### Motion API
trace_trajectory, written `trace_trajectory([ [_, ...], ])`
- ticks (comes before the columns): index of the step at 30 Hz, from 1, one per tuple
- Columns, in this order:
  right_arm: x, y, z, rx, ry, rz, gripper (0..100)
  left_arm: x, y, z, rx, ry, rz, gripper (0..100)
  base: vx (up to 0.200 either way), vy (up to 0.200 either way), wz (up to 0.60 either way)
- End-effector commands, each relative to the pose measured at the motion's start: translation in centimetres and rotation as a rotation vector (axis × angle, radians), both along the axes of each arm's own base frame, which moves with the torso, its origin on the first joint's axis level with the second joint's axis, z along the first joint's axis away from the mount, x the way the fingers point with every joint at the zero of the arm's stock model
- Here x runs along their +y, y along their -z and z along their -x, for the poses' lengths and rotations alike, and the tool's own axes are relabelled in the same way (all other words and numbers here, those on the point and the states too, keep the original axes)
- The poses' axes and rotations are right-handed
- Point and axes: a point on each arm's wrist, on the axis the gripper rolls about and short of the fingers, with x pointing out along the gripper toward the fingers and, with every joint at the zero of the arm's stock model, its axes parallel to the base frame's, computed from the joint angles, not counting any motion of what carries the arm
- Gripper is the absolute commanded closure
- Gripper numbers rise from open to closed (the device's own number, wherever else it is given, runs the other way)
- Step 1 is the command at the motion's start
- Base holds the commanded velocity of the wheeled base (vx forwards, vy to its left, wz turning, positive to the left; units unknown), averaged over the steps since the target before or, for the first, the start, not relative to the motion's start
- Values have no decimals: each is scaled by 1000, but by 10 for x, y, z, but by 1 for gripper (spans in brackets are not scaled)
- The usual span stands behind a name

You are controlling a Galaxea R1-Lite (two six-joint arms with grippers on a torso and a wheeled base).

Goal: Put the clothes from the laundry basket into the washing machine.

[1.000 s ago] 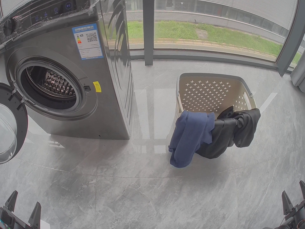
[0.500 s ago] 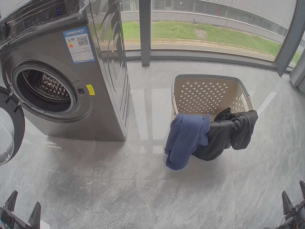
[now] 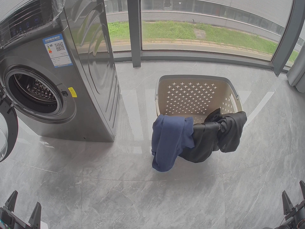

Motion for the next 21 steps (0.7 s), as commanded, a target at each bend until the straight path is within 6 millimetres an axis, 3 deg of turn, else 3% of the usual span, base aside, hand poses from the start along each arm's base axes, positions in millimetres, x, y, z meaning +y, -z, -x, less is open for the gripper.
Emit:
trace_trajectory([
  [1,0,3,1,-6,0,0,0,0,5,0,-2,-1,1,0,0,0,0],
  [10,0,3,1,-6,0,0,0,0,5,0,-2,-9,6,0,0,-200,0],
  [21,0,3,1,-6,0,0,0,0,5,0,-2,-7,6,0,0,0,0],
])
